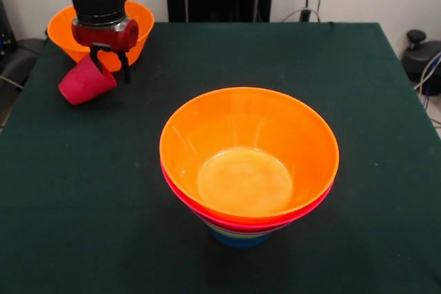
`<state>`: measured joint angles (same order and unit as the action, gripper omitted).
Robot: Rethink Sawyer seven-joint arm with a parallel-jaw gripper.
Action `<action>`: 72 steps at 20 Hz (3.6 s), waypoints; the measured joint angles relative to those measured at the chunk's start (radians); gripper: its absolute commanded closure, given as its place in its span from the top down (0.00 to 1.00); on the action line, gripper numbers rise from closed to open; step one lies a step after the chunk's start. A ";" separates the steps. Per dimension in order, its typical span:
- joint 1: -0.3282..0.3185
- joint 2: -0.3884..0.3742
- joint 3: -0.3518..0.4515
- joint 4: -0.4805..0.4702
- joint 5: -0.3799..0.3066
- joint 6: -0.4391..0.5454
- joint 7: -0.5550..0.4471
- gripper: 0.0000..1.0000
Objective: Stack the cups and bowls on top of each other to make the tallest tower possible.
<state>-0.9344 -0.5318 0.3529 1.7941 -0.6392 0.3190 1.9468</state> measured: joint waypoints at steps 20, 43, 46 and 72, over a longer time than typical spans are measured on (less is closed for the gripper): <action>-0.018 -0.070 0.106 -0.057 -0.001 0.092 0.000 1.00; -0.046 0.049 0.166 -0.205 -0.044 0.123 0.000 1.00; -0.038 0.058 0.166 -0.206 -0.045 0.123 0.000 1.00; 0.085 0.114 0.086 -0.360 -0.047 0.209 0.000 1.00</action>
<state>-0.8493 -0.4178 0.4387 1.4345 -0.6859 0.5283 1.9468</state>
